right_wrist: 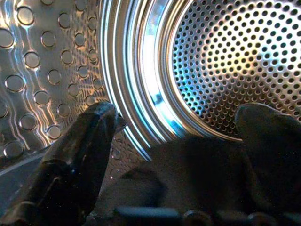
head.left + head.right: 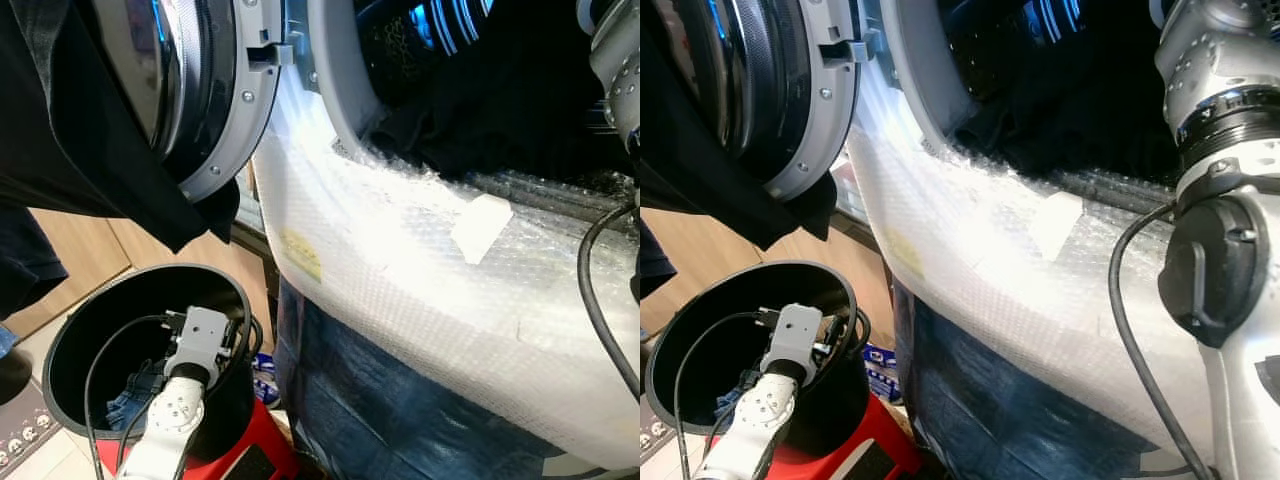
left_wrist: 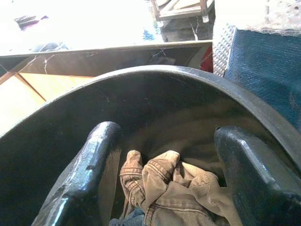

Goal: Clothes washing

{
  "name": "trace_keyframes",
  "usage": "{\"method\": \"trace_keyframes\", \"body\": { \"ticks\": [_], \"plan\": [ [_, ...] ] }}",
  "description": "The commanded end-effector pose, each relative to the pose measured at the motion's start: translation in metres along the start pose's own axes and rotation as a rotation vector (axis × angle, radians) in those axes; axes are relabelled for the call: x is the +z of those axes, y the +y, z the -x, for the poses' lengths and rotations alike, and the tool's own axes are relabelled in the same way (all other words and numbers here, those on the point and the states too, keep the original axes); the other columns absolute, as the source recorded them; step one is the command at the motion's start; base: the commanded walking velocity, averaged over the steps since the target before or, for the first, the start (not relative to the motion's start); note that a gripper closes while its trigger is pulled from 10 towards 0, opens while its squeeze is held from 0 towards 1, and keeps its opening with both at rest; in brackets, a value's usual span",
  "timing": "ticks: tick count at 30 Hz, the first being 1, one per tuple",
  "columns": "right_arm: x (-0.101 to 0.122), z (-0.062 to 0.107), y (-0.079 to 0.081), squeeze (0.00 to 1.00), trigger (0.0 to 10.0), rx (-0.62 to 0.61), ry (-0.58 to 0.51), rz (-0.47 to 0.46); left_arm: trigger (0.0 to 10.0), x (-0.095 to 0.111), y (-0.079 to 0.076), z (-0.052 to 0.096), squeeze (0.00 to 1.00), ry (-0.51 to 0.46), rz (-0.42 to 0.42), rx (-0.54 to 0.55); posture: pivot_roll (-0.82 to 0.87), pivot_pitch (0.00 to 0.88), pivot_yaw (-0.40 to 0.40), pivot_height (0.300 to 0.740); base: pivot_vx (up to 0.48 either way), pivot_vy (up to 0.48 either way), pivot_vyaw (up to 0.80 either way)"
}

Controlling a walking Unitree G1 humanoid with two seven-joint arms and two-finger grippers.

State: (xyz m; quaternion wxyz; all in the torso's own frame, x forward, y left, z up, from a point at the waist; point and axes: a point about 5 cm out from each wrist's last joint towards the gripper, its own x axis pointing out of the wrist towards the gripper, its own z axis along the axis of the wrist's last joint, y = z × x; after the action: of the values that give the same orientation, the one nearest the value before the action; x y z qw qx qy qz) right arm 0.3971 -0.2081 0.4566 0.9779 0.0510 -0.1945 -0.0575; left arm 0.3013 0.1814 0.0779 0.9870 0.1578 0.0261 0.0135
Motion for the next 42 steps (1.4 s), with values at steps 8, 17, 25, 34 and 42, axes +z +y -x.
{"method": "trace_keyframes", "body": {
  "ticks": [8, 17, 25, 34, 42],
  "plan": [
    [0.021, 0.003, 0.015, 1.0, 10.0, 0.07, -0.14, -0.15, 10.0, -0.002, 0.002, 0.004, 0.0, 0.004, -0.001, 0.0, -0.01, 0.061, 0.011, 0.74, 0.0, 0.0, 0.0],
    [0.001, 0.03, 0.026, 0.0, 10.0, 0.232, -0.198, -0.147, 10.0, 0.001, 0.001, 0.004, 0.0, -0.017, 0.017, 0.02, -0.01, 0.076, 0.009, 0.74, 0.0, 0.0, 0.0],
    [-0.003, 0.069, 0.036, 0.0, 10.0, 0.469, -0.22, -0.213, 10.0, 0.005, 0.011, 0.006, 0.0, -0.048, 0.027, 0.118, -0.02, 0.088, 0.001, 0.74, 0.0, 0.0, 0.0],
    [0.01, 0.118, 0.049, 0.0, 10.0, 0.777, -0.337, -0.152, 10.0, 0.004, 0.019, 0.008, 0.0, -0.046, 0.031, 0.164, -0.03, 0.1, -0.007, 0.74, 0.0, 0.0, 0.0],
    [0.017, 0.18, 0.068, 0.0, 10.0, 1.162, -0.457, -0.433, 10.0, 0.002, 0.017, 0.009, 0.0, -0.036, 0.04, 0.175, -0.03, 0.105, -0.016, 0.74, 0.0, 0.0, 0.0]
  ]
}}
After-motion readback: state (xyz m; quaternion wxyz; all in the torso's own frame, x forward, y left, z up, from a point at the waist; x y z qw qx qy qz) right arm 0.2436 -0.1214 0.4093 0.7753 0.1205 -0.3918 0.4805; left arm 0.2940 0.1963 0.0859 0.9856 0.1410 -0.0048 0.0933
